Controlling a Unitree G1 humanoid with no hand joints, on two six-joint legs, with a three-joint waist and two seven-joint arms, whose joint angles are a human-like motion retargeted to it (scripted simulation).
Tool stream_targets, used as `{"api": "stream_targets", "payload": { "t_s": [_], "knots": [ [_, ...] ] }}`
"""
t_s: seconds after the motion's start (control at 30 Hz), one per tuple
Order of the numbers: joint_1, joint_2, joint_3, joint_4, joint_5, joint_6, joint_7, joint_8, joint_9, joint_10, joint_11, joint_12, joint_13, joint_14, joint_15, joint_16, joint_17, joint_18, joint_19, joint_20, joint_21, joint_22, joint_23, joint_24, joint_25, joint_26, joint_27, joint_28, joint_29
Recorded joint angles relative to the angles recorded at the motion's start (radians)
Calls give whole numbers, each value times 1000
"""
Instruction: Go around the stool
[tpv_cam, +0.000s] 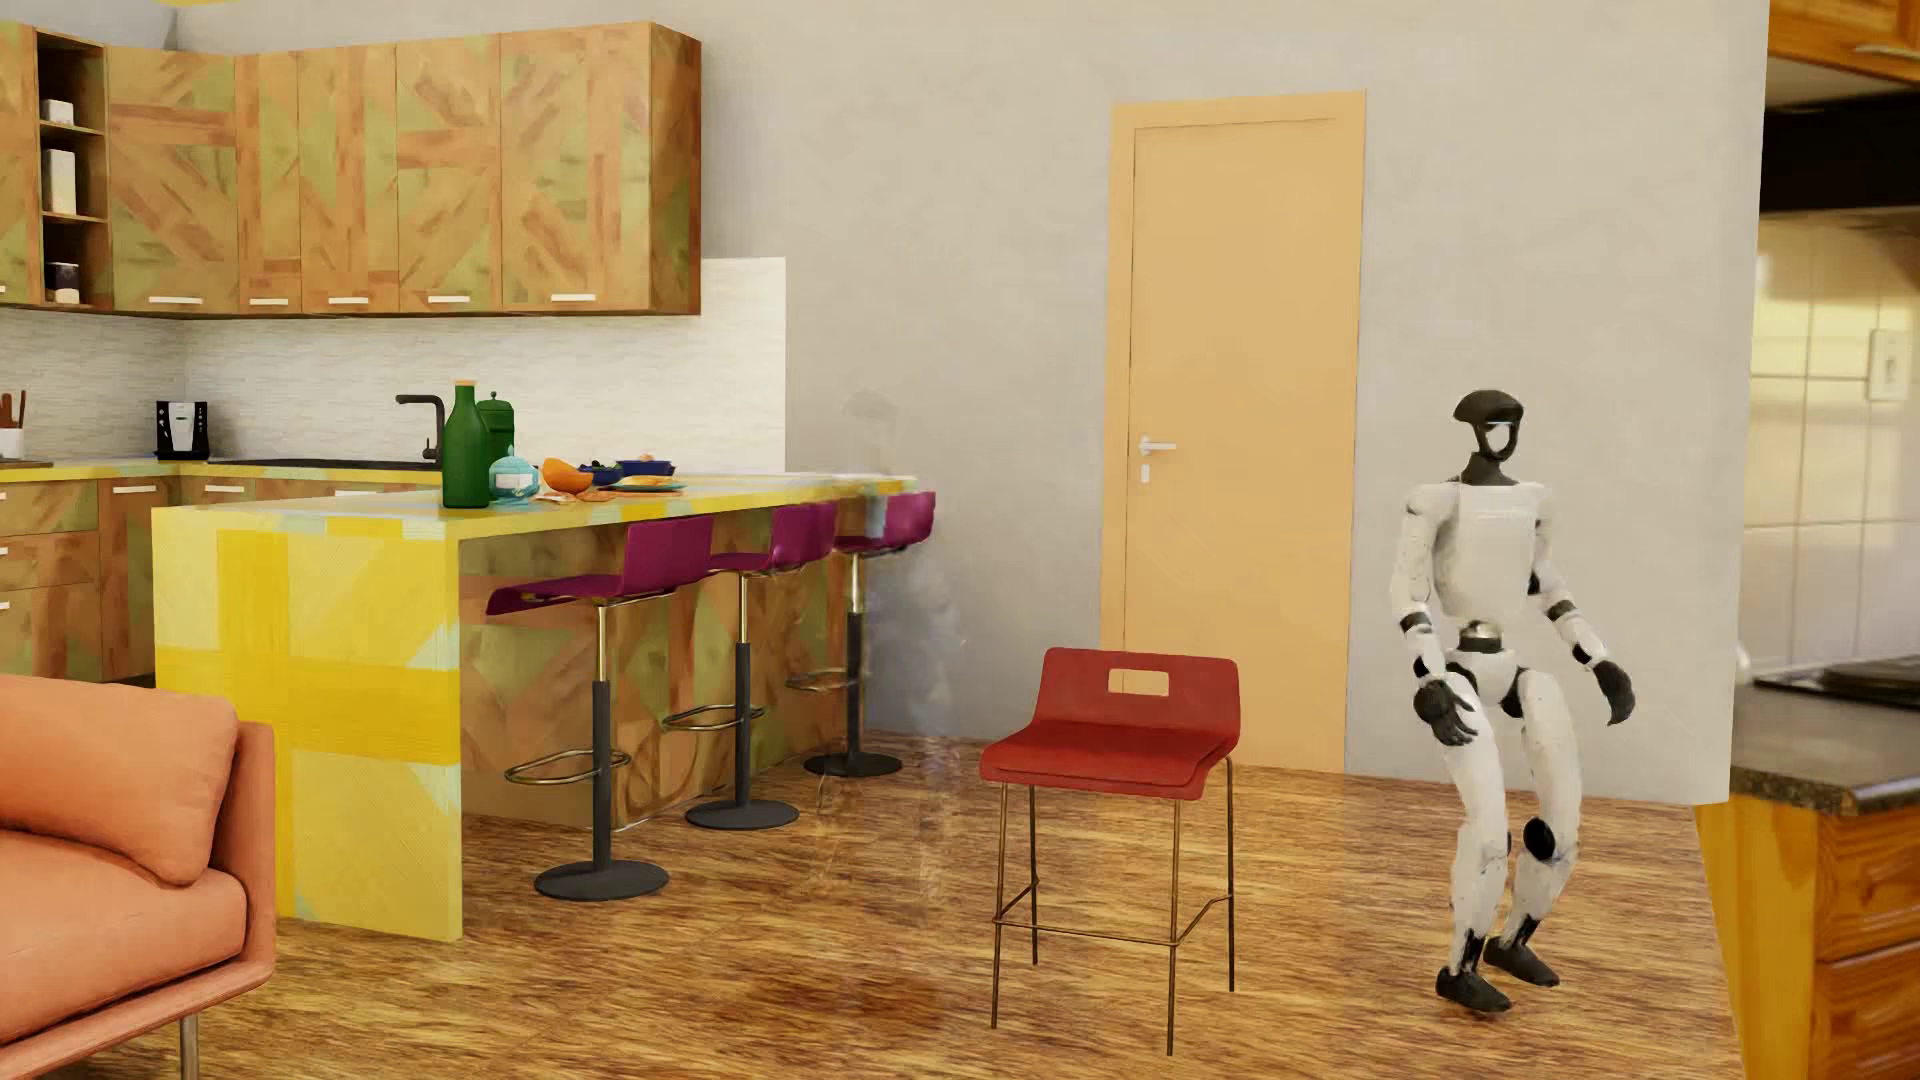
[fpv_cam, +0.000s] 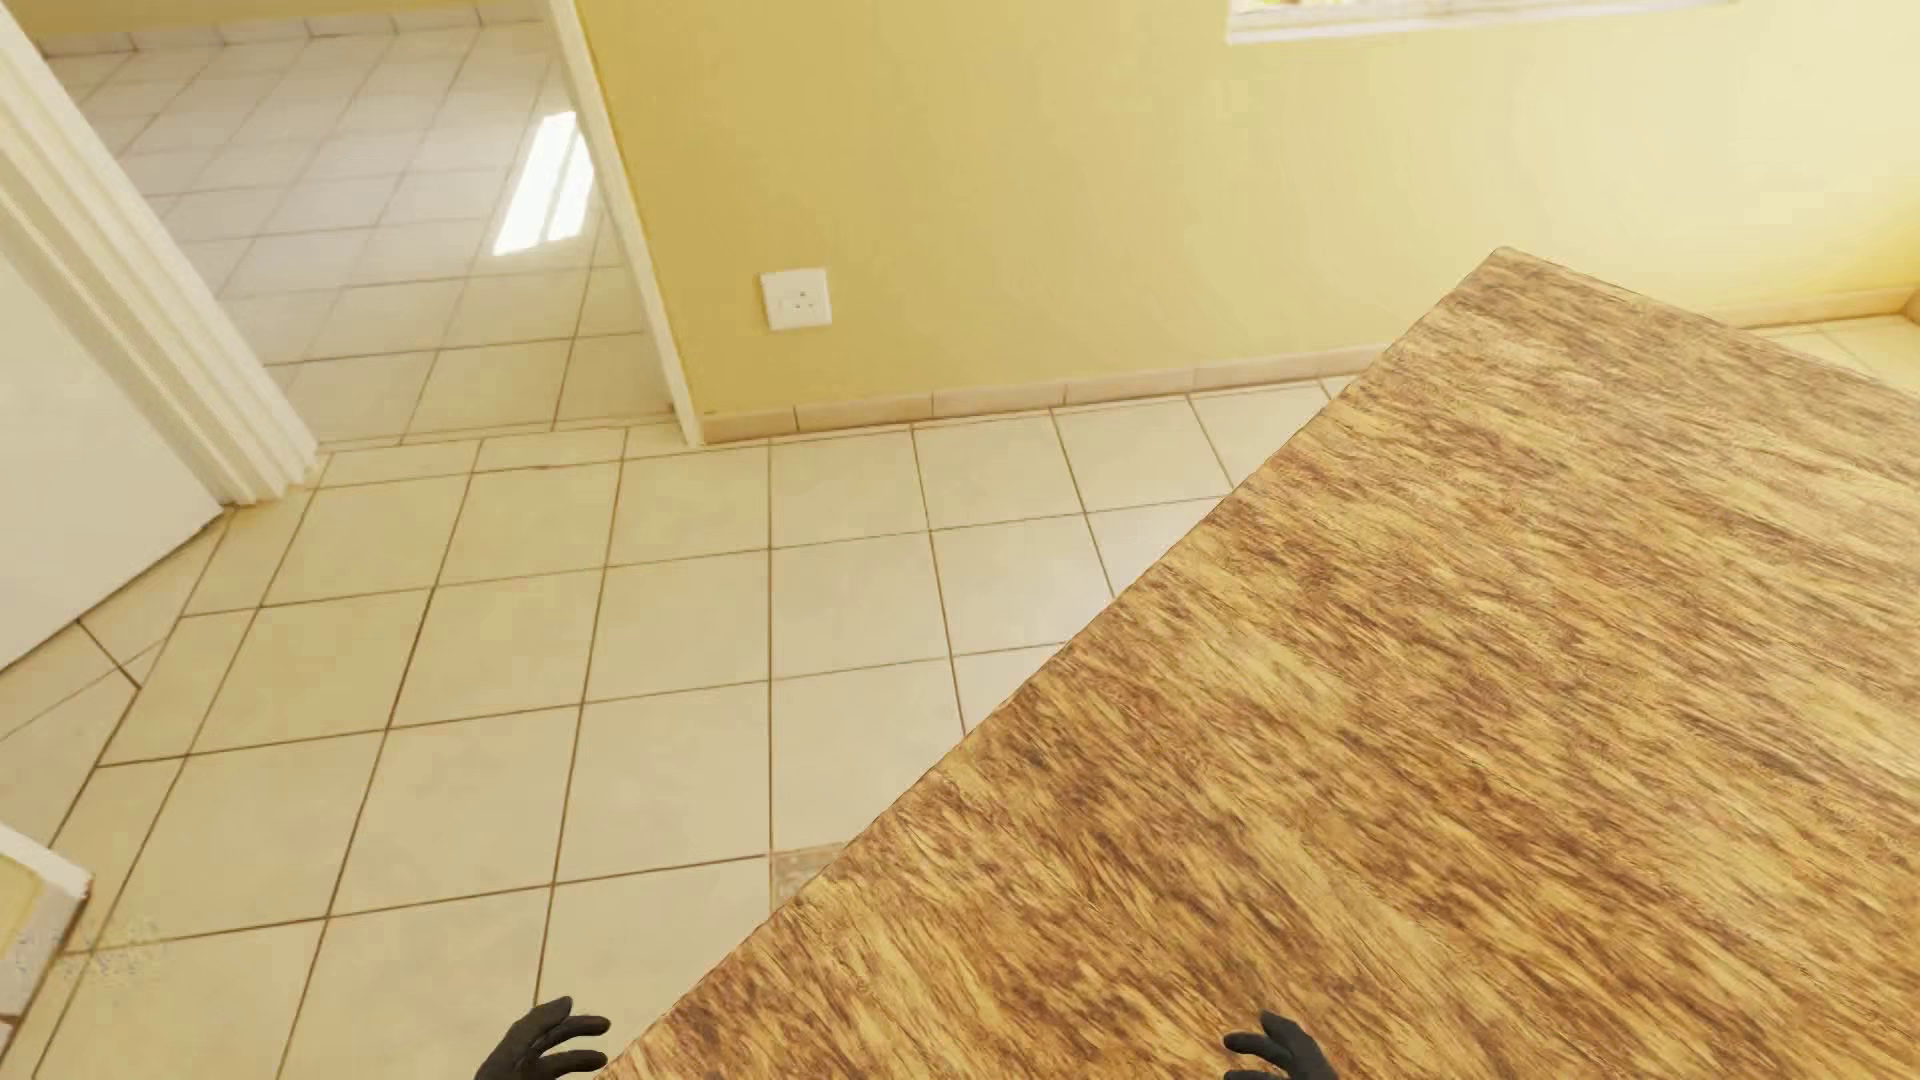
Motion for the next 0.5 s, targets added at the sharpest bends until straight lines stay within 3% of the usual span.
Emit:
{"api": "stream_targets", "payload": {
  "t_s": [0.03,0.07,0.1,0.13,0.17,0.2,0.23,0.27,0.3,0.33,0.37,0.4,0.43,0.5],
  "knots": [
    [-15,-74,-48,36,-37,-22,53,-19,6,63,150,50,-151,-42,-129,1,18,-27,27,-37,-10,-38,-58,3,9,24,48,8,6],
    [-32,-148,-82,65,-52,-37,96,-21,-12,130,262,73,-242,-97,-194,-7,34,-62,-38,-43,-8,-52,-82,16,31,61,57,5,10],
    [-40,-179,-106,81,-26,-38,111,-10,-20,184,290,23,-206,-137,-97,-56,37,-83,-185,-62,55,-92,-96,39,63,131,23,10,-2],
    [-64,-185,-128,107,32,-13,94,11,-12,270,274,-51,-141,-137,15,-107,16,-96,-183,-90,102,-118,-73,57,105,178,-18,22,-17],
    [-123,-175,-157,105,84,17,22,19,14,405,257,-146,-18,-35,22,-87,-11,-88,-194,-165,91,-129,-78,55,157,198,-52,39,-35],
    [-190,-185,-209,70,113,53,-30,6,18,428,233,-176,68,-22,-4,-85,-38,-65,-215,-122,46,-112,-50,45,203,150,-44,54,-56],
    [-220,-170,-257,25,138,77,-57,-8,43,396,200,-193,118,-117,-23,-78,-52,-34,-227,-56,20,-56,-59,37,242,87,-3,68,-86],
    [-231,-173,-301,40,134,76,-23,-47,64,256,236,-205,142,-188,-135,-22,-52,5,-144,-51,-3,-50,-20,35,263,55,44,77,-110],
    [-180,-148,-318,64,61,27,30,-20,67,228,396,-193,152,-94,-271,-30,-34,-17,6,-30,-16,-43,1,48,247,15,104,83,-130],
    [-174,-106,-286,86,-32,-5,53,28,49,275,449,-194,164,-123,-354,-70,-49,-73,81,-39,50,-60,61,62,208,-29,152,86,-143],
    [-197,-105,-223,76,-74,2,5,-43,34,382,436,-183,164,-129,-280,-113,-57,-123,-147,-83,84,-33,89,80,153,-88,191,90,-137],
    [-261,-87,-178,22,-41,25,-40,-42,24,489,424,-158,135,-96,-296,-82,-45,-154,-156,-166,84,-19,107,103,117,-114,206,92,-118],
    [-303,-48,-130,-25,-11,47,-44,-32,20,533,394,-106,112,-66,-306,-101,-49,-173,-160,-100,65,0,53,130,96,-121,212,87,-93],
    [-384,57,-32,-58,37,76,14,7,-12,515,292,-13,41,-19,-316,-84,-59,-180,-162,-8,63,-4,41,151,64,-41,135,81,-56]
  ]
}}
